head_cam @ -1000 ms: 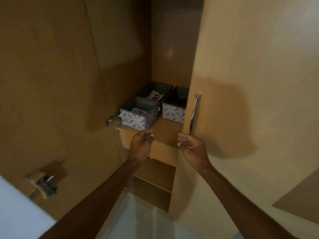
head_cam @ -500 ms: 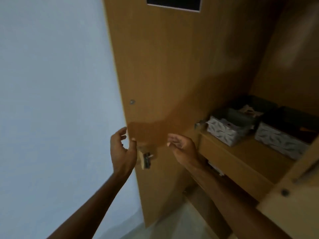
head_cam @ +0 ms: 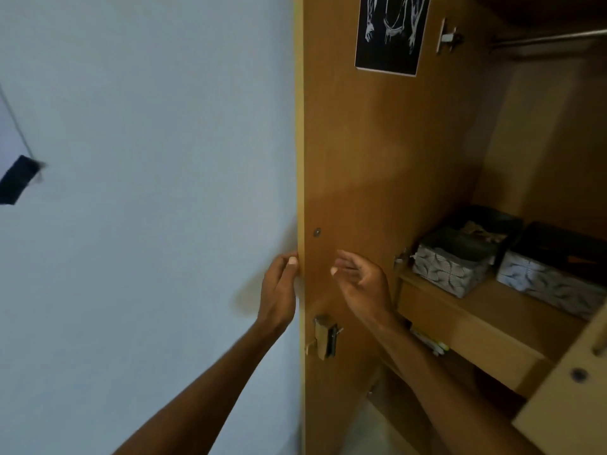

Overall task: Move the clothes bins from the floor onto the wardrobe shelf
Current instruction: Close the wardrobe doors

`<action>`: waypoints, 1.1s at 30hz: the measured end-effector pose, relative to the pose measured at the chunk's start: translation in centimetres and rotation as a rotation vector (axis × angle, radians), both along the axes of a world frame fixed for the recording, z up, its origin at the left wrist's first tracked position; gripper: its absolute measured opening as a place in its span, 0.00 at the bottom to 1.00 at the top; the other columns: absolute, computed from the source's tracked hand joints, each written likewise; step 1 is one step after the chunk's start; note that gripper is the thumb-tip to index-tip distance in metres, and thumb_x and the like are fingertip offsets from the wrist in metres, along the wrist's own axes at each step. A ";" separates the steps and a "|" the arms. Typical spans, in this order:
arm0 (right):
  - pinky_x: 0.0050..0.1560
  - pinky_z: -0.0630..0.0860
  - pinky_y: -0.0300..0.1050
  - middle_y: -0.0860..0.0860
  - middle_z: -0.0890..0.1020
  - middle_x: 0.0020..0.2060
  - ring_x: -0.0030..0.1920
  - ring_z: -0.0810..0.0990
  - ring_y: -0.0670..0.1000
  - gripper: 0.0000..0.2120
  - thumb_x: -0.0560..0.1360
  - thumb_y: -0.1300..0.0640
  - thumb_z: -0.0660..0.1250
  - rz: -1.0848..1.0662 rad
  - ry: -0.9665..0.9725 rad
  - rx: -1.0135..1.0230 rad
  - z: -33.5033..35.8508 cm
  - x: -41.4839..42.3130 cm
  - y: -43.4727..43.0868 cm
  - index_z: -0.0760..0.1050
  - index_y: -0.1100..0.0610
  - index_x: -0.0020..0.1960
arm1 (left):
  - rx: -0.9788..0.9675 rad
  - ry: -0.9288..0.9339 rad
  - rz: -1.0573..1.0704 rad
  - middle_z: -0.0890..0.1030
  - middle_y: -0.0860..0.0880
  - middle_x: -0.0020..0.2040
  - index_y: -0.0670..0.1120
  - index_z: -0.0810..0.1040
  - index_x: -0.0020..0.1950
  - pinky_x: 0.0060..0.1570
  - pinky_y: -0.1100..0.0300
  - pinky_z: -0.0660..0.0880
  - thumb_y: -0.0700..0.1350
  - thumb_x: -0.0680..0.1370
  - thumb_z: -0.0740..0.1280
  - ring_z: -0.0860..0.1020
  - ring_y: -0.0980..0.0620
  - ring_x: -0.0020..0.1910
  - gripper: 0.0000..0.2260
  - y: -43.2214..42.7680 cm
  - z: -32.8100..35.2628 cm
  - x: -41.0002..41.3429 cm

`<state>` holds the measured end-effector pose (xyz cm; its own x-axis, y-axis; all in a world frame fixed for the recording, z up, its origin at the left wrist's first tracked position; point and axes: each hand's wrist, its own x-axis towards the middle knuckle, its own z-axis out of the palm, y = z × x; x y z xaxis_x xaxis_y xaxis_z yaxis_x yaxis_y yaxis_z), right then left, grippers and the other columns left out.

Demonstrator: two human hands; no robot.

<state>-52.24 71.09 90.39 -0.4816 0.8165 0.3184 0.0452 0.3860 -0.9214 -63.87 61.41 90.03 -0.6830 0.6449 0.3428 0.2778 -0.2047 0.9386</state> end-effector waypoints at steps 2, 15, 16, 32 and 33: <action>0.49 0.77 0.36 0.43 0.80 0.56 0.55 0.79 0.41 0.22 0.73 0.50 0.70 -0.071 0.024 -0.007 -0.2 1.1 -1.0 0.73 0.49 0.66 | 0.067 0.042 -0.066 0.83 0.50 0.50 0.50 0.79 0.54 0.44 0.70 0.73 0.45 0.84 0.55 0.81 0.56 0.49 0.12 -0.3 -0.4 0.6; 0.54 0.78 0.43 0.42 0.79 0.57 0.55 0.77 0.41 0.35 0.65 0.39 0.74 -0.693 -0.091 0.227 0.5 12.9 -2.5 0.68 0.46 0.69 | 0.055 0.033 -0.512 0.82 0.52 0.51 0.48 0.79 0.56 0.49 0.61 0.79 0.41 0.79 0.65 0.81 0.56 0.51 0.08 5.3 -2.2 10.3; 0.52 0.78 0.42 0.42 0.80 0.56 0.54 0.78 0.41 0.35 0.65 0.40 0.74 -0.751 -0.107 0.260 0.5 14.0 -2.3 0.69 0.47 0.68 | 0.059 0.038 -0.534 0.83 0.52 0.51 0.49 0.80 0.55 0.50 0.59 0.79 0.40 0.79 0.65 0.81 0.55 0.51 0.08 5.9 -2.3 11.2; 0.58 0.74 0.55 0.50 0.76 0.63 0.63 0.73 0.52 0.38 0.65 0.36 0.70 -1.239 -0.508 0.437 1.4 27.1 6.4 0.66 0.52 0.69 | -0.127 0.228 -0.737 0.83 0.49 0.43 0.46 0.80 0.50 0.46 0.53 0.79 0.46 0.80 0.64 0.81 0.50 0.44 0.07 18.4 -2.5 23.7; 0.60 0.72 0.55 0.52 0.74 0.65 0.66 0.70 0.53 0.39 0.65 0.37 0.70 -1.261 -0.534 0.446 1.6 27.9 7.2 0.65 0.53 0.70 | -0.154 0.228 -0.736 0.83 0.47 0.43 0.45 0.80 0.49 0.45 0.53 0.78 0.46 0.80 0.64 0.81 0.48 0.43 0.07 19.5 -2.4 24.5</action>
<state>-24.38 78.34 92.02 0.3325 0.6624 0.6713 0.8620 0.0753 -0.5012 -39.37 80.87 87.62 0.0145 0.9560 0.2931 0.3103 -0.2830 0.9076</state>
